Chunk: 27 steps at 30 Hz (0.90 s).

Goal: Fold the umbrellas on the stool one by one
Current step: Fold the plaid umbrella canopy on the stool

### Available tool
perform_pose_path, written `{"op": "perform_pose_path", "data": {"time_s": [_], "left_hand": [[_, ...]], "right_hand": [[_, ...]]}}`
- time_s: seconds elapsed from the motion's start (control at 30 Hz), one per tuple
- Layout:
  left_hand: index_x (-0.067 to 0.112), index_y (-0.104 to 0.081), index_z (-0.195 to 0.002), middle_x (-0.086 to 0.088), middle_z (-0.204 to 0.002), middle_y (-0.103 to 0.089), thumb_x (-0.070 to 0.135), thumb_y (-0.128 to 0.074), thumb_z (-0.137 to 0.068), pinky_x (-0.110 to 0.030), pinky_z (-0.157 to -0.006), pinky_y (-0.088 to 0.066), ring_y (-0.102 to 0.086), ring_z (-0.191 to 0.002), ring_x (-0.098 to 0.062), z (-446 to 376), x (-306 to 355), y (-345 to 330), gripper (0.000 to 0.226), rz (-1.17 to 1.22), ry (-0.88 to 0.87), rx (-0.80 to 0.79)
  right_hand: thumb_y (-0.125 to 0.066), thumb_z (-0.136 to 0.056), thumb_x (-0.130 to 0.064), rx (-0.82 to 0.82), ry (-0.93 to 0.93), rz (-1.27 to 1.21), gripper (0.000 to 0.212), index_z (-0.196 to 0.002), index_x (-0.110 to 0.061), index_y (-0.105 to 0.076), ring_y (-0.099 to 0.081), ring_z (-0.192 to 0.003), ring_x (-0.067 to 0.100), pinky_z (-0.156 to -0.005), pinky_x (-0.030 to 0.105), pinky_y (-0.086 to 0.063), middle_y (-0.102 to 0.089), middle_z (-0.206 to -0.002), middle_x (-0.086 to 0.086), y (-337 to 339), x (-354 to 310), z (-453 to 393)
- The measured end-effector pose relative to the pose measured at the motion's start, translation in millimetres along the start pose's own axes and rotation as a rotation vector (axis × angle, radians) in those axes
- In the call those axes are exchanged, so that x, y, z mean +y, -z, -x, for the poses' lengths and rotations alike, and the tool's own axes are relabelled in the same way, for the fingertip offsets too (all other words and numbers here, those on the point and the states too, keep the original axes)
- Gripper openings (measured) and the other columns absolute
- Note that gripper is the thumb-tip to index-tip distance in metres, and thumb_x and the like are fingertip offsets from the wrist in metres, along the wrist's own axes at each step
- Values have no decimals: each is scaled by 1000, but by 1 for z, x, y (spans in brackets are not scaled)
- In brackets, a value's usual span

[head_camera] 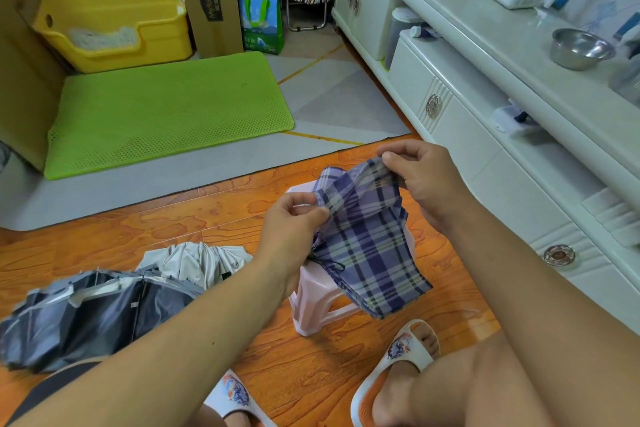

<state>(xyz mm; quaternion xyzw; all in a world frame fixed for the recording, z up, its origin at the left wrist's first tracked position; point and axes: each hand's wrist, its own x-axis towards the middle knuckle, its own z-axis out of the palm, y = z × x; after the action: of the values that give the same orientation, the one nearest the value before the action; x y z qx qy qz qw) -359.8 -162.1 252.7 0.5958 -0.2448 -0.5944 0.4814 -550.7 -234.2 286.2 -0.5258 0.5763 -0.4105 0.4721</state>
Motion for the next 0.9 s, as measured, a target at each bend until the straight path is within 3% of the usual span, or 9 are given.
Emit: {"op": "perform_pose_path", "data": {"time_s": [0.07, 0.2, 0.3, 0.4, 0.53, 0.67, 0.77, 0.83, 0.9], "left_hand": [[19, -57, -109, -8, -96, -65, 6, -72, -92, -27, -63, -50, -67, -82, -19, -1, -2, 1, 25, -15, -18, 13], [22, -60, -124, -5, -84, -65, 7, -73, -92, -27, -67, -55, -71, -83, -21, -2, 1, 3, 38, -88, -119, -54], [13, -70, -112, -10, -86, -69, 7, -75, -90, -17, -62, -54, -71, -76, -14, 0, 6, 3, 24, -119, -105, -77], [15, -74, -95, -12, -85, -74, 10, -74, -91, -22, -66, -57, -70, -76, -16, 1, 7, 5, 6, -321, -205, -21], [24, -77, -81, -8, -76, -71, 16, -74, -90, -31, -65, -51, -64, -71, -19, -1, 1, 5, 13, -516, -372, 0], [28, -76, -82, 3, -95, -64, 22, -75, -88, -22, -73, -41, -56, -88, -6, 3, -7, 0, 9, -651, -484, 3], [29, -74, -81, 13, -83, -67, 15, -71, -89, -16, -70, -43, -59, -83, 0, 11, -19, -6, 17, -664, -540, -65], [32, -71, -82, 13, -78, -65, 13, -70, -90, -20, -68, -47, -60, -80, -3, 17, -29, -10, 20, -699, -575, -99], [32, -68, -85, 13, -83, -62, 13, -69, -91, -21, -69, -48, -58, -81, -4, 21, -41, -14, 20, -790, -639, -132]], "right_hand": [[-64, -98, -10, -9, 15, 14, 16, -98, -21, -77, -74, -87, 12, -74, 23, -57, -77, -95, 2, 1, 1, 0], [-67, -96, -12, -20, 50, 100, 13, -103, -19, -76, -73, -88, 15, -79, 26, -60, -76, -93, 5, 6, -1, 0], [-71, -94, -14, -96, 82, 201, 16, -109, -19, -76, -69, -79, 2, -73, 16, -54, -71, -90, 0, 14, -8, 3], [-74, -90, -10, -232, 100, 372, 26, -113, -21, -74, -60, -74, -10, -68, 8, -49, -66, -92, -3, 24, -13, 6], [-78, -87, -18, -245, 202, 677, 14, -98, -27, -77, -54, -65, -1, -63, 19, -43, -63, -79, -3, 31, -12, 4], [-77, -88, -26, -198, 272, 728, 6, -89, -32, -76, -49, -63, 5, -59, 18, -38, -55, -74, -7, 37, -16, 8], [-75, -90, -24, -253, 199, 713, 8, -89, -32, -77, -47, -52, 3, -55, 18, -39, -54, -55, -16, 49, -13, 20], [-71, -93, -28, -287, 99, 678, 8, -99, -30, -75, -52, -54, 4, -62, 33, -55, -59, -58, -12, 61, -8, 32], [-66, -96, -41, -299, -141, 472, 28, -120, -28, -64, -68, -61, 18, -64, 39, -62, -71, -72, 0, 69, -4, 46]]}}
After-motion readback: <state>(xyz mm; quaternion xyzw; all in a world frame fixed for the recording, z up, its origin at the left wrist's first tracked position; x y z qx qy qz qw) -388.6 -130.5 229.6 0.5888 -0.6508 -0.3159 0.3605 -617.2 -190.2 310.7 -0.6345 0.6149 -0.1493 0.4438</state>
